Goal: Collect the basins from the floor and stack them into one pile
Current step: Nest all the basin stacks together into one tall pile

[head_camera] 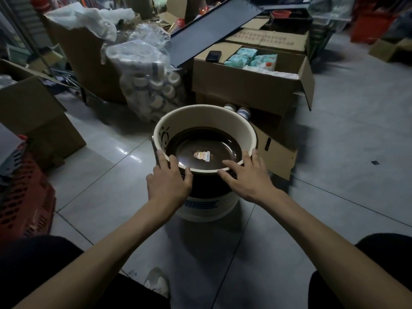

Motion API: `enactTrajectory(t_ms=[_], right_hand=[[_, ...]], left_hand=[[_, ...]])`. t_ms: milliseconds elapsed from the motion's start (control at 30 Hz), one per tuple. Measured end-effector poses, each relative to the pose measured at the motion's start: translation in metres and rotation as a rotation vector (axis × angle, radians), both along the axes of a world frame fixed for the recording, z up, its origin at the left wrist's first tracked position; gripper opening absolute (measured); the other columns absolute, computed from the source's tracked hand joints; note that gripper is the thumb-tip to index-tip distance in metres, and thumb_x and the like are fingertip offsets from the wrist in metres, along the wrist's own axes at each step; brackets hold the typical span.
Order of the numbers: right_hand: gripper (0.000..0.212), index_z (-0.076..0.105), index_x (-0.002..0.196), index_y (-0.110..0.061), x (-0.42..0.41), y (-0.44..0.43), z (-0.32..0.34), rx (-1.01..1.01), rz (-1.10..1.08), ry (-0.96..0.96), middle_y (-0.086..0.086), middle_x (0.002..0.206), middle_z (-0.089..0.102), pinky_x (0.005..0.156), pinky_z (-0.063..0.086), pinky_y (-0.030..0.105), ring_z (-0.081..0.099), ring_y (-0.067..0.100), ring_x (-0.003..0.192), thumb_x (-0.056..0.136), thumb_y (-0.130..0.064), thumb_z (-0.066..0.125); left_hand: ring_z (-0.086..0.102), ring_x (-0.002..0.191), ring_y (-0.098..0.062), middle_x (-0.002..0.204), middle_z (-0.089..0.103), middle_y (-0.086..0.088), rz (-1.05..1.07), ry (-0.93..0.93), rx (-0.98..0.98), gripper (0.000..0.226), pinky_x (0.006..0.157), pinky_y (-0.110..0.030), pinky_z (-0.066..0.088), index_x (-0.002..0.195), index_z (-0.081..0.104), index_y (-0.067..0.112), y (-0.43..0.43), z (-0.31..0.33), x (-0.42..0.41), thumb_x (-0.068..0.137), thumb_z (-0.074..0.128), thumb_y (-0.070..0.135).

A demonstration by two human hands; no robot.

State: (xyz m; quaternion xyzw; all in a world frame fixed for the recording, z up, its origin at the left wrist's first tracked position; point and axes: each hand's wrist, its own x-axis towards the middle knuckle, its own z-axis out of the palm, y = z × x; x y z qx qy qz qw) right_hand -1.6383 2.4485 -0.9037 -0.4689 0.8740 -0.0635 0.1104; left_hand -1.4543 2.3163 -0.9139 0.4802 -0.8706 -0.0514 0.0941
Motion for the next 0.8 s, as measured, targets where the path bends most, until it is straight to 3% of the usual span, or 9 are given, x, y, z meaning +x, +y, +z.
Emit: enactTrajectory(t_ms=[167,267,333,433,567,733,800], right_hand=[[0.067,0.030,0.151,-0.052,-0.011,0.011,-0.012,-0.039,0.011,-0.098,0.005,0.171,-0.006,0.123,0.004,0.056,-0.026,0.029,0.153,0.092,-0.081,0.023],[0.057,0.038,0.143,-0.052,-0.015,0.013,-0.016,-0.075,0.000,-0.189,-0.003,0.170,-0.010,0.121,0.012,0.061,-0.033,0.023,0.151,0.093,-0.077,0.030],[0.048,0.043,0.139,-0.053,-0.016,0.012,-0.017,-0.115,-0.021,-0.241,-0.004,0.170,-0.007,0.120,0.014,0.062,-0.032,0.021,0.151,0.096,-0.072,0.032],[0.055,0.033,0.152,-0.048,-0.020,0.011,-0.016,-0.177,-0.058,-0.260,-0.003,0.171,-0.007,0.123,0.010,0.056,-0.024,0.018,0.154,0.100,-0.066,0.034],[0.066,0.024,0.159,-0.038,-0.013,0.012,-0.013,-0.251,-0.134,-0.219,0.001,0.171,-0.004,0.123,0.017,0.054,-0.006,0.023,0.157,0.100,-0.063,0.039],[0.074,0.020,0.159,-0.044,0.010,0.013,-0.010,-0.136,-0.080,-0.065,0.008,0.170,-0.011,0.120,0.023,0.052,-0.015,0.026,0.156,0.094,-0.075,0.036],[0.076,0.020,0.158,-0.047,0.014,0.012,-0.009,-0.132,-0.073,-0.029,0.011,0.170,-0.009,0.119,0.027,0.053,-0.014,0.027,0.156,0.090,-0.080,0.037]], left_hand=[[0.054,0.125,-0.039,0.163,0.022,-0.029,-0.027,-0.018,-0.054,0.068,0.096,-0.047,0.045,0.148,0.041,0.014,0.009,0.001,0.000,0.099,0.033,0.059],[0.056,0.122,-0.037,0.164,0.025,-0.025,-0.064,0.033,-0.035,0.064,0.097,-0.046,0.046,0.146,0.045,0.020,0.006,0.002,0.005,0.098,0.037,0.061],[0.058,0.120,-0.034,0.162,0.031,-0.017,-0.087,0.148,-0.006,0.060,0.097,-0.046,0.049,0.144,0.048,0.023,0.000,0.002,0.012,0.097,0.045,0.059],[0.060,0.120,-0.029,0.154,0.034,-0.003,-0.047,0.413,0.164,0.062,0.095,-0.047,0.055,0.146,0.045,0.023,-0.017,0.000,0.018,0.095,0.057,0.055],[0.054,0.128,-0.027,0.149,0.036,-0.007,0.092,0.643,0.423,0.066,0.099,-0.043,0.049,0.154,0.035,0.036,-0.039,-0.004,0.022,0.096,0.060,0.054],[0.053,0.126,-0.021,0.144,0.053,-0.007,0.080,0.793,0.509,0.063,0.095,-0.037,0.045,0.152,0.029,0.044,-0.049,-0.019,0.016,0.097,0.058,0.052],[0.057,0.123,-0.022,0.139,0.058,-0.005,0.109,0.800,0.516,0.061,0.093,-0.041,0.049,0.147,0.029,0.048,-0.054,-0.025,0.012,0.094,0.056,0.056]])
